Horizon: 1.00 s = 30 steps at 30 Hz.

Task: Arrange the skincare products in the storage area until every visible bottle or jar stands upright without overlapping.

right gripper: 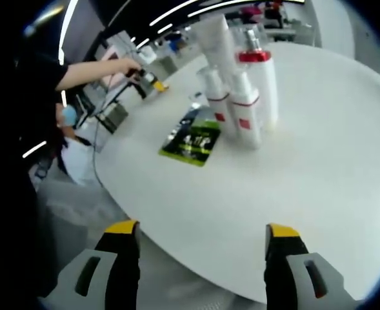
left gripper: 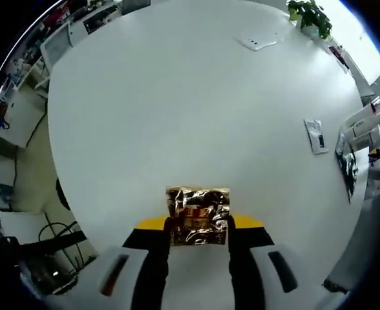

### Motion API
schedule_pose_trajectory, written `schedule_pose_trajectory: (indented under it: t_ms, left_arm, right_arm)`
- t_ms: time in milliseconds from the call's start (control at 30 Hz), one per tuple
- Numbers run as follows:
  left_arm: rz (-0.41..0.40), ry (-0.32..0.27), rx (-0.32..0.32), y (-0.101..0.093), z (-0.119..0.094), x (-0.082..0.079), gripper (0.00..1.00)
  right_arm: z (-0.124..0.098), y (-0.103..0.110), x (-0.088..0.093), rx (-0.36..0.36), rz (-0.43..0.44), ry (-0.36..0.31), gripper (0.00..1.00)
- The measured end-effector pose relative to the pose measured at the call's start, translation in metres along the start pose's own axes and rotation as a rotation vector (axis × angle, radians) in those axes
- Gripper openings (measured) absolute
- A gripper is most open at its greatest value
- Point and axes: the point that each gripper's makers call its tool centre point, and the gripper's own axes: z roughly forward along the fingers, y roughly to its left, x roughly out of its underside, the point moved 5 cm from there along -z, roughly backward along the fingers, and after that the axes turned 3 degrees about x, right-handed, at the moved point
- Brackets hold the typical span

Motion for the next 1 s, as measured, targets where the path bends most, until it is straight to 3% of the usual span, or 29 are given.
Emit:
schedule_pose_trajectory:
  t_ms: [333,467,1000]
  left_arm:
    - [-0.125,-0.016,-0.023,-0.035,-0.011,-0.003,0.4]
    - [-0.21,-0.032,-0.047,-0.049,-0.015,-0.003,0.39]
    - [-0.327,-0.039,-0.05,-0.121,-0.029,0.011,0.39]
  right_arm:
    - [-0.002,0.004,-0.005,-0.02,-0.013,-0.034,0.81]
    - [-0.003,0.005,-0.008,-0.024,-0.02,-0.048,0.81]
    - [-0.006,0.011,-0.016,-0.045,-0.061,-0.097,0.81]
